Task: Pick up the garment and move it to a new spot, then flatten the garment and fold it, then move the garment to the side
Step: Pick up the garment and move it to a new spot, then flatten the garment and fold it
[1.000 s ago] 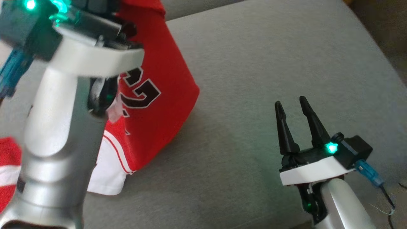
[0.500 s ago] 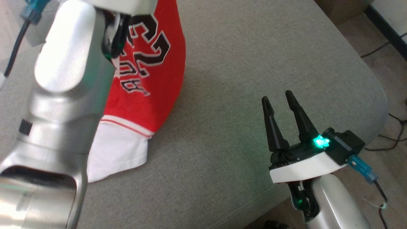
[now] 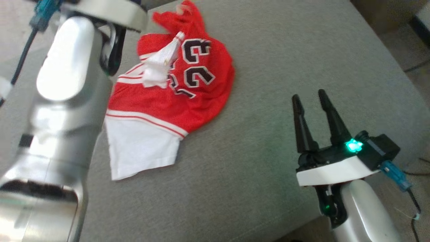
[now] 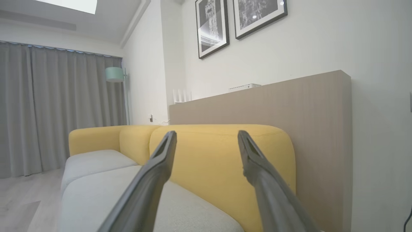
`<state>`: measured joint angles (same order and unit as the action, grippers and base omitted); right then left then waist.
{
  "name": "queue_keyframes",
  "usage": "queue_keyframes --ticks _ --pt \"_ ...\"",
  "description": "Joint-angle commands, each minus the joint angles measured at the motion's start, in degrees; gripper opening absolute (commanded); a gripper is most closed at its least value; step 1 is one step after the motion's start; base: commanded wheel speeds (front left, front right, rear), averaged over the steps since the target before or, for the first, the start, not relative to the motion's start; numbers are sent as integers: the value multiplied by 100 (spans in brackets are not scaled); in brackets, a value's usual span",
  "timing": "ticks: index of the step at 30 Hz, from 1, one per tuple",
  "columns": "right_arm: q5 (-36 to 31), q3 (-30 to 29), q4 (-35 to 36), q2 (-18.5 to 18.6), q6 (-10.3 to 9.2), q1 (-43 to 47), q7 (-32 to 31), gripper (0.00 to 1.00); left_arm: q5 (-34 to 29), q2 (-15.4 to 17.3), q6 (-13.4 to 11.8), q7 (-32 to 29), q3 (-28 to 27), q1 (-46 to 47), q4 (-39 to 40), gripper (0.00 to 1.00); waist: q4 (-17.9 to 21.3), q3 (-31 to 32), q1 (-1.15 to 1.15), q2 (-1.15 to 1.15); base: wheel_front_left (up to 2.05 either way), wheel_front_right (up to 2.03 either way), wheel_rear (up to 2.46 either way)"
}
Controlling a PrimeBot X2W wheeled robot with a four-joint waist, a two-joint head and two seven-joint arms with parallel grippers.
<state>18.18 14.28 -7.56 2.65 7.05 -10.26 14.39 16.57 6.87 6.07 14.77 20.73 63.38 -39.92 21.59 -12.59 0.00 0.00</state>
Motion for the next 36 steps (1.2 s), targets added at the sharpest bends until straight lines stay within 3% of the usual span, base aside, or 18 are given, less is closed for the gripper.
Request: queue_keyframes --ticks 1,7,12,16,25,36 --pt "-70 49 168 22 44 -135 61 100 13 264 11 19 -193 -36 316 100 -250 77 0 0 0 0 0" --pt "-359 -383 117 22 44 29 61 100 -69 432 -20 21 -477 -1463 1462 100 -1022 256 0 0 0 0 0" --pt "-565 -593 62 22 44 133 61 100 -106 433 -109 22 -714 -2570 2292 100 -1423 381 0 0 0 0 0" --pt "-628 -683 39 22 44 185 61 100 -150 399 -196 22 -880 -3279 2746 100 -1571 471 0 0 0 0 0" --pt "-744 -842 -45 22 44 400 61 100 -252 -84 -297 22 -1159 -5079 3307 100 -1834 715 0 0 0 0 0" --pt "-764 -768 -16 22 44 350 61 100 -487 -304 -175 22 -1372 -5361 3175 100 -1710 582 0 0 0 0 0"
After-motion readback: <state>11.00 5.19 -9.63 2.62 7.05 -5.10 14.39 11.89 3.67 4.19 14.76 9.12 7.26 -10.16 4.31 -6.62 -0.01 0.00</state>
